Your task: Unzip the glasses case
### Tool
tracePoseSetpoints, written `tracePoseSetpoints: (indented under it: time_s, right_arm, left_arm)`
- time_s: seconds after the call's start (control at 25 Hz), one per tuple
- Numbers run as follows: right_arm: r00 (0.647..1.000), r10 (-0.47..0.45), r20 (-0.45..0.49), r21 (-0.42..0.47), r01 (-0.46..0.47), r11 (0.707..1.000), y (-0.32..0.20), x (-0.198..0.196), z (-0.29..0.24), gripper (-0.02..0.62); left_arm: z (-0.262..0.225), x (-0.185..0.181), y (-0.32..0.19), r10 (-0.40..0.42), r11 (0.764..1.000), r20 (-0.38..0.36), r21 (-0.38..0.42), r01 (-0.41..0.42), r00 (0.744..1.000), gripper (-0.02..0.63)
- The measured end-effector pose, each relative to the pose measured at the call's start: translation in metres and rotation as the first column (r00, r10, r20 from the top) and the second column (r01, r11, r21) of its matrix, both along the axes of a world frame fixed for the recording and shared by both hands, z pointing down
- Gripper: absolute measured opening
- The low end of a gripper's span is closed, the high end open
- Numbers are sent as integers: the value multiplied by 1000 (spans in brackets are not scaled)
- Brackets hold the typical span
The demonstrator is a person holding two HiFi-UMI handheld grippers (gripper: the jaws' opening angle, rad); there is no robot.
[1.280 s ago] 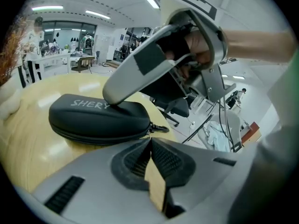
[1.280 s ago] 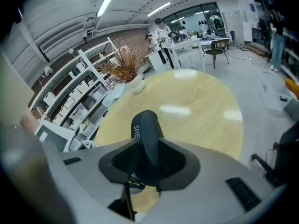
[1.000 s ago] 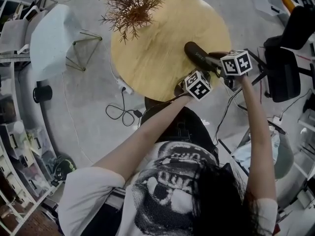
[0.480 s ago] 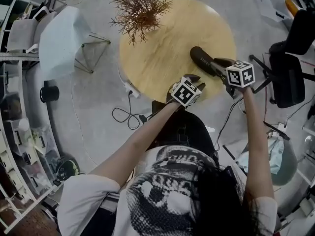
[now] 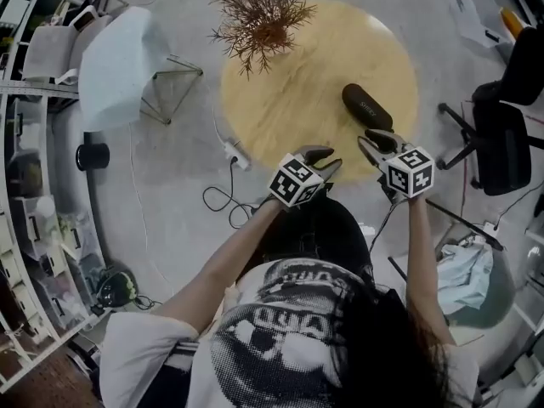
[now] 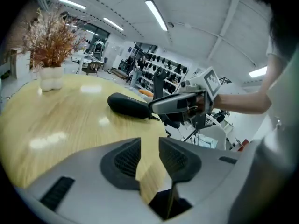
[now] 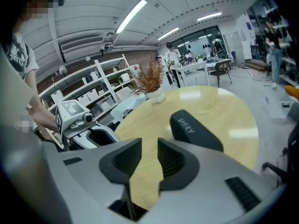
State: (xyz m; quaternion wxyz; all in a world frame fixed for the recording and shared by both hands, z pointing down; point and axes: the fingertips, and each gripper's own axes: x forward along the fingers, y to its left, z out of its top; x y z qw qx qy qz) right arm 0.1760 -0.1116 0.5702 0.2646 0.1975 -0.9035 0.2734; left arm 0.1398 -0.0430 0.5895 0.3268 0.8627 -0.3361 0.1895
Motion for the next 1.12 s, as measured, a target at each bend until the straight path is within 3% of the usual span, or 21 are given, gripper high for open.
tracePoseSetpoints:
  time_s: [0.24,0.44,0.6,0.72,0.84,0.96,1.04,1.12]
  right_arm:
    - [998,-16,54,24,14,1000,68,-39,-16,109]
    - [994,-20,108,33,16,999,127,-54,-36,107]
    - [989,-67,133,66,59,996,172,-72,-60,107]
    - [984,-99,148,107,83,991,200,-88,-81,106]
    - [979,-112,168,155,86,984,220,-101,-102,89]
    - [976,-113,188,186,78,979,240,-111,-120,83]
    - [977,-101,188,199,63,978,251,-114,-127,60]
    - [979,-83,186,205,44,978,260,-112,-132,-4]
  left_arm:
    - [-23,-33,49,-14,999,-7,50,15,1000,117]
    - [-48,-60,91,-93,990,7,111,92,996,117]
    - [-78,-83,120,-191,968,-26,162,193,981,117]
    - [-105,-102,145,-253,939,-43,231,256,967,104]
    - [-128,-113,169,-280,915,-71,282,288,958,84]
    - [-137,-124,192,-292,909,-80,288,303,953,84]
    - [-140,-129,203,-302,905,-88,287,315,949,84]
    - [-143,-130,211,-308,900,-99,291,323,946,84]
